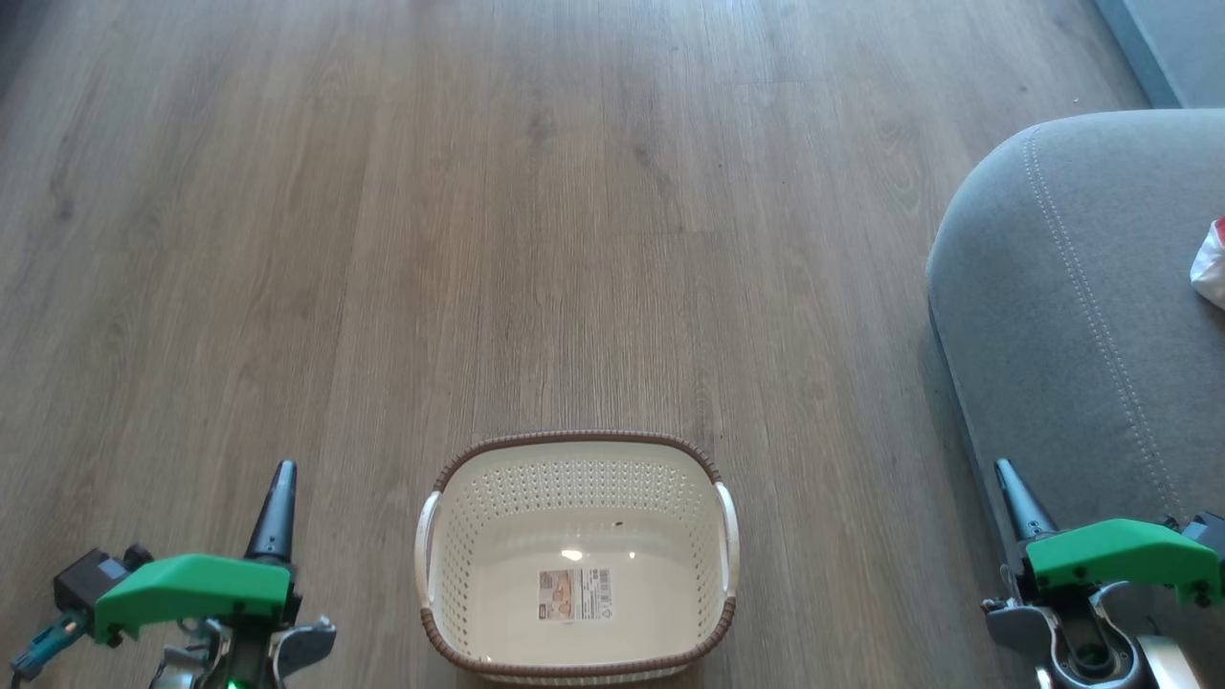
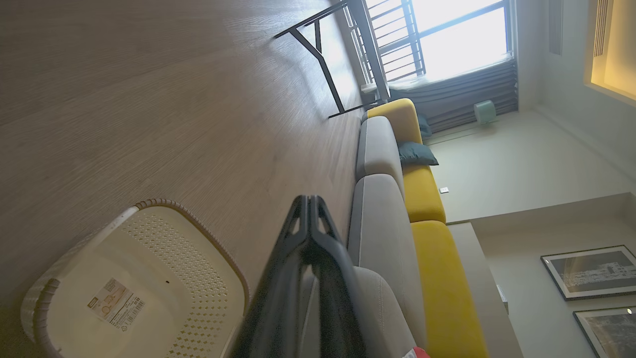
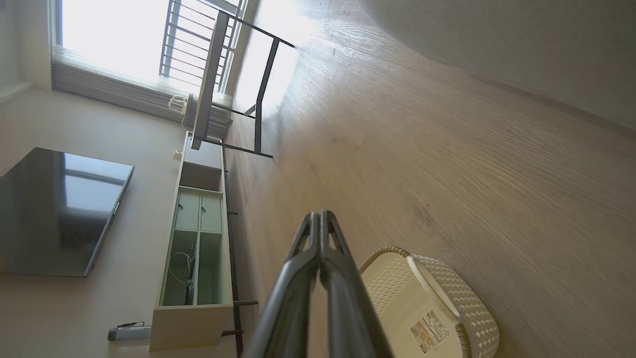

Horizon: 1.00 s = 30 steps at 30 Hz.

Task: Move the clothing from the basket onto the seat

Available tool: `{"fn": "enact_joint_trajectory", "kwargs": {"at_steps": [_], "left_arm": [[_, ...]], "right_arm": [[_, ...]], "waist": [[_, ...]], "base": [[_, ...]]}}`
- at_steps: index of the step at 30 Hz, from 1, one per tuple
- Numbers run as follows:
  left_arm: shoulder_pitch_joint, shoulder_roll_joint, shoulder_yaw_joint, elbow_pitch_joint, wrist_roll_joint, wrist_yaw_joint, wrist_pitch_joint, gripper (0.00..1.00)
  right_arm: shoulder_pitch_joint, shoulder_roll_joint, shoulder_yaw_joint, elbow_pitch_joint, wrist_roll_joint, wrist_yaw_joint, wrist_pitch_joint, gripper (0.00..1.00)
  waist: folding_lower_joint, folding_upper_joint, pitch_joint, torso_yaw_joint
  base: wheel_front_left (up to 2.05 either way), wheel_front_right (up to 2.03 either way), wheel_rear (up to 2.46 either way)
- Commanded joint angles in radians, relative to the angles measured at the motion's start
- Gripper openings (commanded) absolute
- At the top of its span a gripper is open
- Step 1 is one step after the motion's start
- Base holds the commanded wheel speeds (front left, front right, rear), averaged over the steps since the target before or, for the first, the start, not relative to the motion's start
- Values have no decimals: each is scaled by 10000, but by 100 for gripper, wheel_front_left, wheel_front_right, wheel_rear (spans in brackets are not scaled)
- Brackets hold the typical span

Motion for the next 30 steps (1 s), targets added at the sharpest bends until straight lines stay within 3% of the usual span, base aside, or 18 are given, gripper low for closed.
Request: {"fn": "enact_joint_trajectory", "kwargs": {"at_steps": [1, 30], "left_arm": [[-574, 69, 348, -386, -241, -75, 70, 0], [-816, 80, 587, -599, -3540, -249, 926, 0]], "right_arm": [[-475, -5, 65, -394, 240, 52, 63, 0], [-535, 102, -362, -624, 3377, 68, 919, 0]], "waist": [[0, 0, 0, 2], [0, 0, -9, 44]], "base": [[0, 0, 0], [0, 0, 0]]}}
